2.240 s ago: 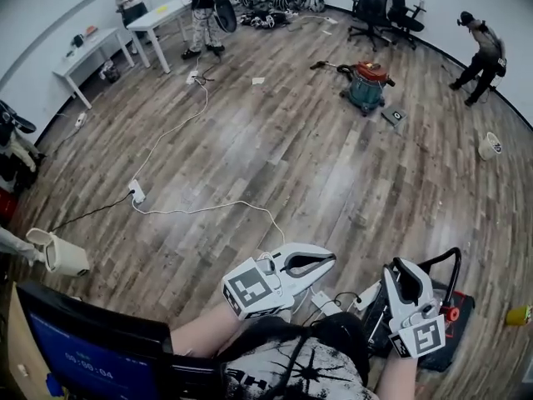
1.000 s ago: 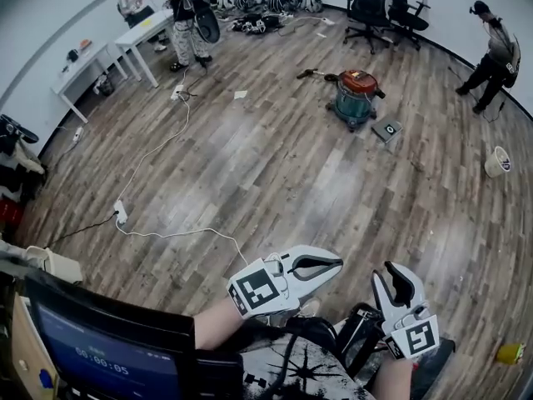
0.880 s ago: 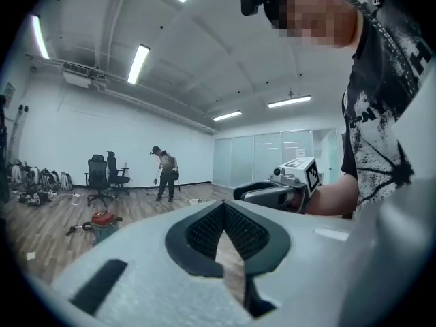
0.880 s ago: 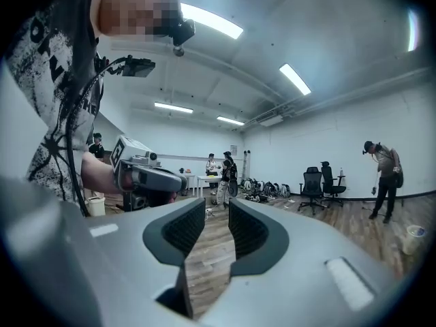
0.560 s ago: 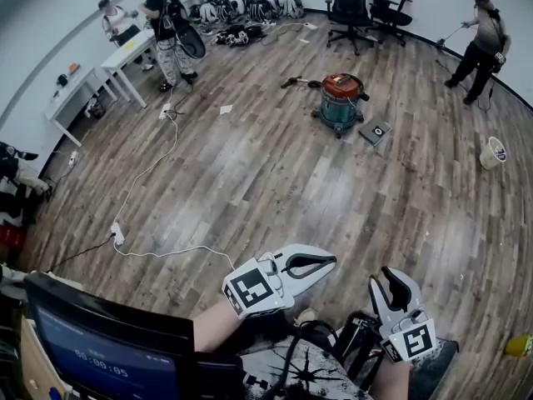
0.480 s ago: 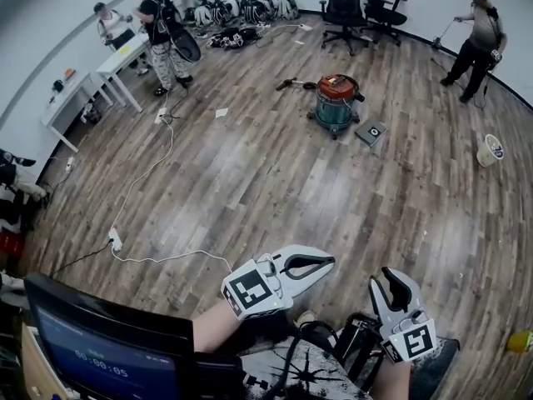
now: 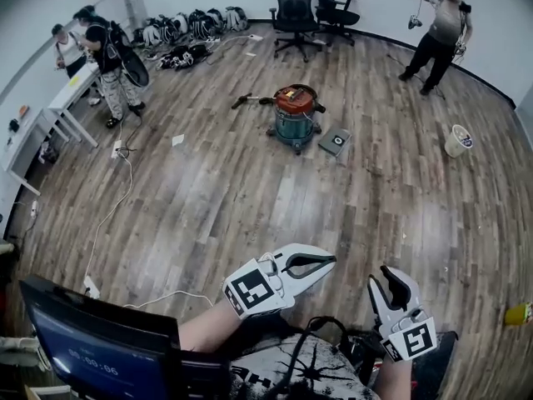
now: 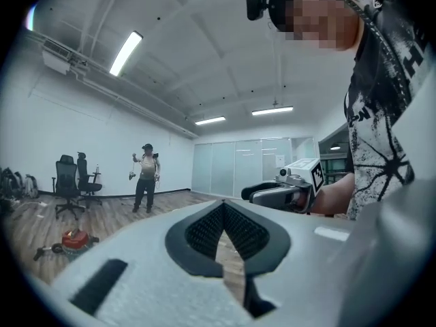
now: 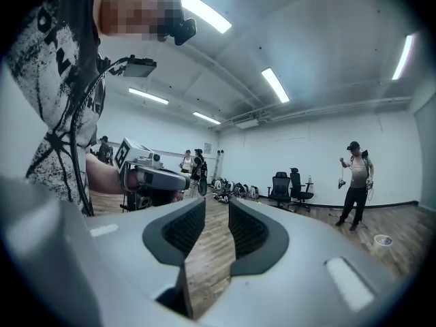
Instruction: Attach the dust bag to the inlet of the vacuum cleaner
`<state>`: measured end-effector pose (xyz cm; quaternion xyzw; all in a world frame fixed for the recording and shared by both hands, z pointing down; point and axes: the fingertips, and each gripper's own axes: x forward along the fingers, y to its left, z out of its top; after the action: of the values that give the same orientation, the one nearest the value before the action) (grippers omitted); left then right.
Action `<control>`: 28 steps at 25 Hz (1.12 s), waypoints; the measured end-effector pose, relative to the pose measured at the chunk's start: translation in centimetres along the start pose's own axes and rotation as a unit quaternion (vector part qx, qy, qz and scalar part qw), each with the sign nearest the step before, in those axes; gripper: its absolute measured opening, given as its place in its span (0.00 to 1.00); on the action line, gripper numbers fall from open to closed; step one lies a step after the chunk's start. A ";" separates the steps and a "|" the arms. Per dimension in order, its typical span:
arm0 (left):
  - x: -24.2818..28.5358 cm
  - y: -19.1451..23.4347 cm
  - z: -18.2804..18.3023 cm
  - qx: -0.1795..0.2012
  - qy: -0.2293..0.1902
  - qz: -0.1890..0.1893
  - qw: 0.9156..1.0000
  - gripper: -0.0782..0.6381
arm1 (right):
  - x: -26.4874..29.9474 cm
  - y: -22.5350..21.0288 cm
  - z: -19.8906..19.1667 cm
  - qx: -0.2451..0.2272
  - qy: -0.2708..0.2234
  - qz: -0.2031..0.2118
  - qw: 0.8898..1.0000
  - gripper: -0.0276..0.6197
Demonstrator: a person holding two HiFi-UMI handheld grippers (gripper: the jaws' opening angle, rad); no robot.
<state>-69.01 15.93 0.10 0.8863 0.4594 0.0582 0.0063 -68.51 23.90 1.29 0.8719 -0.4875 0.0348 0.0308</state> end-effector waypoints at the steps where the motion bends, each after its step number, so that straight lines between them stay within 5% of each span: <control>1: -0.1 1.4 0.3 0.008 0.002 -0.008 1.000 0.10 | 1.4 -0.5 0.2 -0.001 -0.001 -0.008 1.000 0.22; 9: -1.6 12.0 1.2 0.017 0.000 -0.036 0.999 0.10 | 12.3 -2.9 1.3 -0.011 0.001 -0.019 1.000 0.21; 17: -1.5 18.0 0.3 -0.003 -0.005 -0.041 0.999 0.10 | 18.0 -5.3 1.2 -0.007 0.015 -0.020 1.000 0.20; 28: 6.0 24.2 -0.2 -0.020 0.003 -0.038 0.999 0.10 | 21.2 -14.6 -0.1 0.010 0.014 -0.017 1.000 0.20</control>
<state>-45.96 6.82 2.47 0.8675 0.4918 0.0696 0.0249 -44.93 13.55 3.07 0.8798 -0.4716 0.0515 0.0294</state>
